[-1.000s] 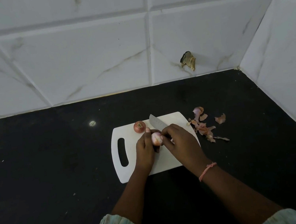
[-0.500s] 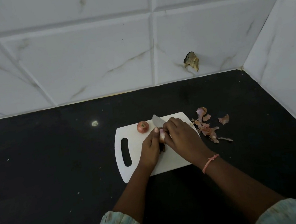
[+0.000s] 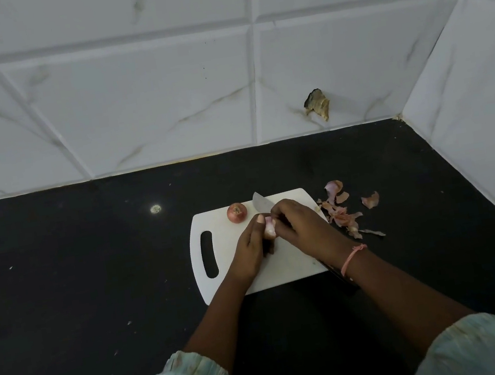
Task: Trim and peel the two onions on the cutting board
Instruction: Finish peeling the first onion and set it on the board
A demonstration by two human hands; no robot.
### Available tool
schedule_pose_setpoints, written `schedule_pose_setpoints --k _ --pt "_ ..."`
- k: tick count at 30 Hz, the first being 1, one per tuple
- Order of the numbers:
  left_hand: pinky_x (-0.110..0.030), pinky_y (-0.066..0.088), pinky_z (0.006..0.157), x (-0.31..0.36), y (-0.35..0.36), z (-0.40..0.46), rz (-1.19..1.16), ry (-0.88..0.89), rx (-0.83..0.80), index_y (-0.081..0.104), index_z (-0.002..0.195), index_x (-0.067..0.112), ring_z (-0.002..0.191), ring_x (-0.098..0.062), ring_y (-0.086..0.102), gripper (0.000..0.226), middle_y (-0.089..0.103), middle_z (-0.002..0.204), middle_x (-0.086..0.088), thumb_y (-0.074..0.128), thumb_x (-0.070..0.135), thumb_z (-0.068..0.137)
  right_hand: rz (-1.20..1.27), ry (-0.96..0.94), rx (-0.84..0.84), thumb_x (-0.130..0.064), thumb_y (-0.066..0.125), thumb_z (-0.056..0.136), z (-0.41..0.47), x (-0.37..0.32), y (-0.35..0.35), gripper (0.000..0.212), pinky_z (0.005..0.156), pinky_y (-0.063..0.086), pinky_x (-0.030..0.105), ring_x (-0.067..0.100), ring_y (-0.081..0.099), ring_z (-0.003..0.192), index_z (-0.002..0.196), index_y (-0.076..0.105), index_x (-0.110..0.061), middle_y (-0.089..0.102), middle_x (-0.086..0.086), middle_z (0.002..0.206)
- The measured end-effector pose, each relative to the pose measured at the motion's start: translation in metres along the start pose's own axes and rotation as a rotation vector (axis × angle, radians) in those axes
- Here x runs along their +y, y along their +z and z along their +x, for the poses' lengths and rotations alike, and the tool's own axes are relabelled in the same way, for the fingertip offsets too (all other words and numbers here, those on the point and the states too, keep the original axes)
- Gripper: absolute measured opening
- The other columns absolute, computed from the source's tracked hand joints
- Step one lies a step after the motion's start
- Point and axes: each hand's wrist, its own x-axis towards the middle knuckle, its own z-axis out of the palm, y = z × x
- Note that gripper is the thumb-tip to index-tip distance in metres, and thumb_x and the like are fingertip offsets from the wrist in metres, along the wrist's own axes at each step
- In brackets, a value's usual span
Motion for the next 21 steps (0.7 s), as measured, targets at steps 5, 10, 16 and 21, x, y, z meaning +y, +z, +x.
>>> schedule_pose_setpoints --k 5,10,16,21 --pt "-0.022 0.046 0.063 0.001 0.000 -0.003 -0.038 0.022 0.005 0.059 0.115 0.009 0.064 -0.010 0.055 0.043 0.060 0.078 -0.009 0.024 0.034 0.108 0.194 0.184 0.018 -0.018 0.053 0.096 0.003 0.001 0.001 0.010 0.067 0.042 0.017 0.010 0.056 0.078 0.095 0.059 -0.010 0.061 0.001 0.088" --pt "-0.021 0.047 0.063 -0.001 -0.001 -0.003 -0.040 0.103 0.003 0.051 0.127 0.012 0.069 -0.009 0.055 0.029 0.062 0.102 -0.014 0.035 0.026 0.107 0.509 0.454 0.142 -0.021 0.052 0.097 0.002 0.001 0.007 0.013 0.060 0.042 0.015 0.008 0.055 0.065 0.093 0.061 -0.012 0.062 -0.001 0.075" --pt "-0.020 0.049 0.068 -0.005 -0.008 -0.002 -0.093 0.103 0.013 0.047 0.131 0.010 0.071 -0.009 0.057 0.040 0.058 0.110 -0.023 0.044 0.026 0.094 0.500 0.425 0.233 -0.023 0.053 0.098 -0.003 0.001 0.015 0.006 0.068 0.048 0.023 0.010 0.062 0.076 0.097 0.059 -0.021 0.066 -0.002 0.085" --pt "-0.022 0.050 0.068 -0.006 -0.007 -0.001 -0.119 0.100 -0.004 0.049 0.129 0.010 0.073 -0.010 0.058 0.038 0.060 0.110 -0.018 0.043 0.024 0.094 0.163 0.105 0.227 -0.032 0.075 0.081 -0.010 0.005 0.013 0.030 0.066 0.043 0.011 0.004 0.057 0.086 0.107 0.062 -0.024 0.056 -0.012 0.101"
